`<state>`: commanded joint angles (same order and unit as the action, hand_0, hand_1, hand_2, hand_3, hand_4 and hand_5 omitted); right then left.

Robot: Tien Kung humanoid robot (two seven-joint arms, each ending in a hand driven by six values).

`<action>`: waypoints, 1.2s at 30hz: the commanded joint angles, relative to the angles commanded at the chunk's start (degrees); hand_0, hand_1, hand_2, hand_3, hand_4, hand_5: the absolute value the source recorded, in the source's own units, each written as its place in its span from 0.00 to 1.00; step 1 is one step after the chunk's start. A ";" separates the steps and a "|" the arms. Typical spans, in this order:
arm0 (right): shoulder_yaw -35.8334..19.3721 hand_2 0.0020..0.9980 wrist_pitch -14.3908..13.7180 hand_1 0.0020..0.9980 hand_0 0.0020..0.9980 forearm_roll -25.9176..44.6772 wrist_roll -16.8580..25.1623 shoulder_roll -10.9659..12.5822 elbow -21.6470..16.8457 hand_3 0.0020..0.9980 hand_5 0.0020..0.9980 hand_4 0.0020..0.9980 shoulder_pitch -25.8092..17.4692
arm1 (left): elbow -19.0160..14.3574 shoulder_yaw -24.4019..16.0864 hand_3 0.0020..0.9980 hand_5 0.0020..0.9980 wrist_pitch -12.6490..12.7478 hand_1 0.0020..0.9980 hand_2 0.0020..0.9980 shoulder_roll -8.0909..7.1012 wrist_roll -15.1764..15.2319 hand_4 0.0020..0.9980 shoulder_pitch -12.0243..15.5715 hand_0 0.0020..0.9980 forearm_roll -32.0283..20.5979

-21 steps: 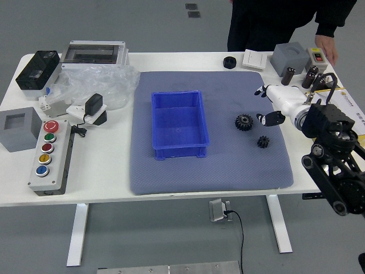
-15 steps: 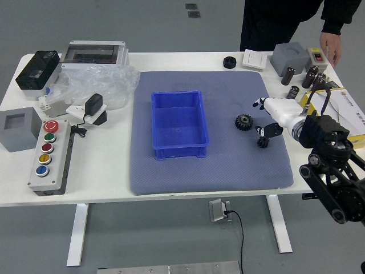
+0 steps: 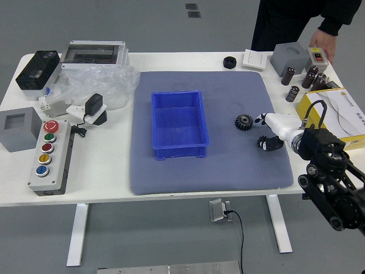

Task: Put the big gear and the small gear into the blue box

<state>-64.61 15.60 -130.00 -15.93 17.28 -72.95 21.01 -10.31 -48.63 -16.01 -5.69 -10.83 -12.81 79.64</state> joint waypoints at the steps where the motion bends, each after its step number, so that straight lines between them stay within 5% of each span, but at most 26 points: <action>1: -0.06 0.78 0.04 0.73 0.78 0.00 -0.02 -0.05 0.03 0.77 0.11 0.65 -0.01 | 0.00 -0.01 0.91 0.57 0.00 0.90 0.92 0.02 -0.01 0.87 0.00 0.91 0.00; 32: -0.18 0.66 0.70 0.64 0.66 0.00 -0.43 -0.53 0.76 0.65 0.11 0.64 -1.12 | 0.00 -0.19 0.90 0.56 0.01 0.90 0.92 -0.08 0.00 0.87 -0.07 0.91 0.27; 33: -0.15 0.59 0.63 0.56 0.60 0.00 -0.46 -0.54 0.81 0.62 0.13 0.64 -1.14 | 0.00 -0.21 0.90 0.56 0.01 0.90 0.91 -0.08 0.00 0.86 -0.07 0.91 0.28; 36: -0.15 0.59 0.41 0.56 0.60 0.00 -0.51 -0.56 1.04 0.62 0.13 0.64 -1.19 | 0.00 -0.25 0.90 0.56 0.02 0.90 0.91 -0.08 0.01 0.86 -0.08 0.91 0.29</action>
<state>-64.76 16.01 -130.00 -16.44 16.72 -71.92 19.82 -10.31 -48.87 -15.99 -5.77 -10.82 -12.89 79.93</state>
